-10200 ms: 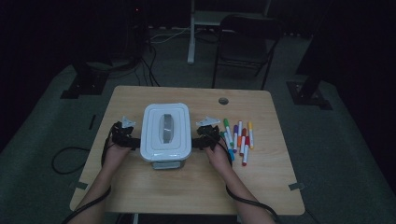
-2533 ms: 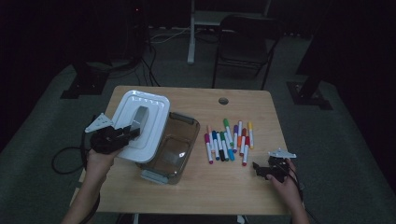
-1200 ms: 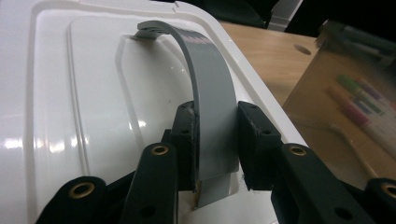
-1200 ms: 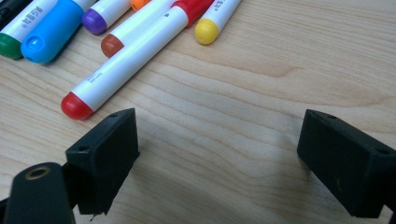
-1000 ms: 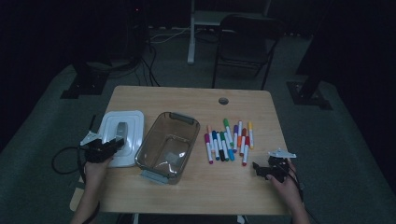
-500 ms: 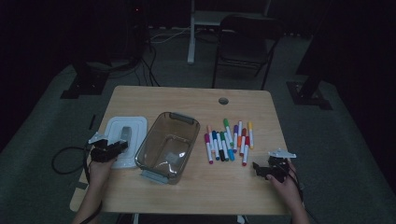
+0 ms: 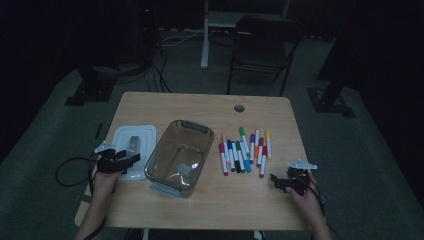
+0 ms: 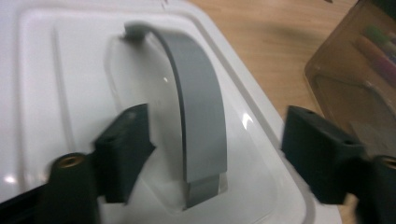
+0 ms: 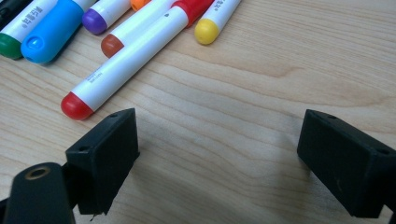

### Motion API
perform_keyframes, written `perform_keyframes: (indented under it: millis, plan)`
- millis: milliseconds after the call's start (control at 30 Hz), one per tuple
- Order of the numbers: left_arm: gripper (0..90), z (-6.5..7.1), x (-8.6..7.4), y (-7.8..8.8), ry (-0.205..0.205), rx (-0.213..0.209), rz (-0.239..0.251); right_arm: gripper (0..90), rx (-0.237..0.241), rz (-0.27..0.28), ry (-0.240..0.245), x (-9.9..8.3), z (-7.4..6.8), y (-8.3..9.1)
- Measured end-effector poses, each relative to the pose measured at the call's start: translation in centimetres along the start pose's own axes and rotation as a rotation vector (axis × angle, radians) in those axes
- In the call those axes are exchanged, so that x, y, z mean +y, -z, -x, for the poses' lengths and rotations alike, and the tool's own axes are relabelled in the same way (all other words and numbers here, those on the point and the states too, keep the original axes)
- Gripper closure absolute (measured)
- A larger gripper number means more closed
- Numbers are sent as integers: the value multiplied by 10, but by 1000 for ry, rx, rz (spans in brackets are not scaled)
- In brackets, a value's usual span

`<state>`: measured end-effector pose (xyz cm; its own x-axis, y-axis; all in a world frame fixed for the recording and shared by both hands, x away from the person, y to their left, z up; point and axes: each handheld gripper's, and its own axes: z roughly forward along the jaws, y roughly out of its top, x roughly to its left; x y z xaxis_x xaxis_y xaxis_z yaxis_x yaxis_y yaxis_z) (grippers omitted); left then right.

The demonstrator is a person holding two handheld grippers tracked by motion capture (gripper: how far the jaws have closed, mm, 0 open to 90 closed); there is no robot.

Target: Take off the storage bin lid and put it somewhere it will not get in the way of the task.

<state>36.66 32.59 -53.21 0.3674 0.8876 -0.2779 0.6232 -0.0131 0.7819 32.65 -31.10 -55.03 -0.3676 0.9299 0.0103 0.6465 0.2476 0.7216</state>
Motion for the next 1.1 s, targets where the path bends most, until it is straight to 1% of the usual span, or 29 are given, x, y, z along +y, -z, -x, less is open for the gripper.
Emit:
perform_keyframes:
  millis: [33,67,100,133,167,200,233,267,300,333,367,400,433,567,600,633,667,700,733,767,800,833,867,900,933,967,1033,1067,1100]
  plan:
    - [91,3,3,4,-24,11,-1,121,0,0,0,0,0,0]
    - [63,3,3,4,-24,11,-1,121,0,0,0,0,0,0]
    - [5,6,6,6,-38,12,-14,121,0,0,0,0,0,0]
    - [5,6,6,6,-38,12,-14,121,0,0,0,0,0,0]
    - [5,11,8,7,-56,35,-21,121,0,0,0,0,0,0]
    - [5,11,8,7,-56,35,-21,121,0,0,0,0,0,0]
    - [5,15,9,8,-78,45,-26,121,0,0,0,0,0,0]
    - [5,21,10,8,-104,66,-26,121,0,0,0,0,0,0]
    - [5,24,10,9,-119,73,-25,121,0,0,0,0,0,0]
    - [5,24,10,9,-119,73,-25,121,0,0,0,0,0,0]
    - [5,28,11,9,-130,64,-21,121,1,-2,0,1,1,0]
    - [5,28,11,9,-130,64,-21,121,0,0,0,1,1,-1]
    - [5,35,11,8,-156,62,-11,121,-3,0,-3,1,2,-1]
    - [5,40,11,8,-172,51,-7,121,-8,0,-10,2,2,-2]
    - [5,47,12,7,-179,27,-8,125,-4,0,-3,3,3,-3]
    - [5,47,12,7,-179,27,-8,125,-4,0,-3,3,3,-3]
    - [5,52,12,6,-188,20,-8,125,0,1,1,3,3,-3]
    - [5,52,12,6,-188,20,-8,125,0,1,1,3,3,-3]
    - [5,57,11,5,-202,12,-6,124,3,-2,3,3,3,-3]
    - [5,57,11,5,-202,12,-6,124,3,-2,3,3,3,-3]
    - [6,61,11,4,-209,8,-11,124,-2,-1,-3,3,2,-3]
    - [5,67,9,3,-225,3,-17,125,-2,-1,-4,3,2,-3]
    - [6,67,9,3,-225,3,-17,125,-2,-1,-4,3,2,-3]
    - [5,69,8,3,-227,-1,-18,125,-20,-1,-21,3,-1,-3]
    - [5,72,5,2,-211,-19,-17,125,-34,0,-34,3,-3,-4]
    - [5,72,5,2,-211,-19,-17,125,-34,0,-34,3,-3,-4]
    - [5,76,1,1,-208,-29,-21,125,-59,0,-58,5,-6,-5]
    - [5,81,-2,1,-215,-31,-24,126,-53,1,-51,5,-6,-6]
    - [6,81,-2,1,-215,-31,-24,126,-53,1,-51,5,-6,-6]
